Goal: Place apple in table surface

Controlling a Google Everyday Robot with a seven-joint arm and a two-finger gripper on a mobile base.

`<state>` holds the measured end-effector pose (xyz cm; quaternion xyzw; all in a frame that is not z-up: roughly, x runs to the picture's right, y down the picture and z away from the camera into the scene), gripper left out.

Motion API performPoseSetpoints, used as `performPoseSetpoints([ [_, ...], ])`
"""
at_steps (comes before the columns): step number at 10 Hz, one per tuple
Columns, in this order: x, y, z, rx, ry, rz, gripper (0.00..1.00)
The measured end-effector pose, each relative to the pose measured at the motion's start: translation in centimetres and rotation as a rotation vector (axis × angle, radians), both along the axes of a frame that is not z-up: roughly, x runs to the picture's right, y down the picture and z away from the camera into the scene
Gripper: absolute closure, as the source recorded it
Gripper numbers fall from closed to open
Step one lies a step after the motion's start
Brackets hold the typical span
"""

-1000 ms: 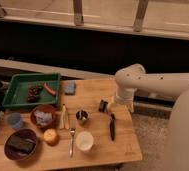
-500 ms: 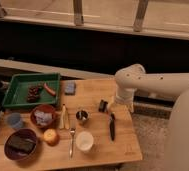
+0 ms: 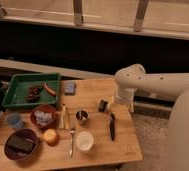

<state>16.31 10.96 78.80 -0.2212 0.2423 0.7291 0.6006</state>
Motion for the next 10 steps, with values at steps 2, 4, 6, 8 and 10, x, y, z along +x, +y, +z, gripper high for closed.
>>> performPoseSetpoints([
  [2, 0.0, 0.0, 0.0, 0.0, 0.0, 0.0, 0.22],
  [4, 0.0, 0.1, 0.1, -0.002, 0.0, 0.0, 0.22],
  [6, 0.0, 0.1, 0.1, -0.001, 0.0, 0.0, 0.22],
  [8, -0.2, -0.2, 0.5, -0.003, -0.011, -0.018, 0.22],
  [10, -2.3, -1.0, 1.1, -0.007, -0.057, -0.077, 0.22],
])
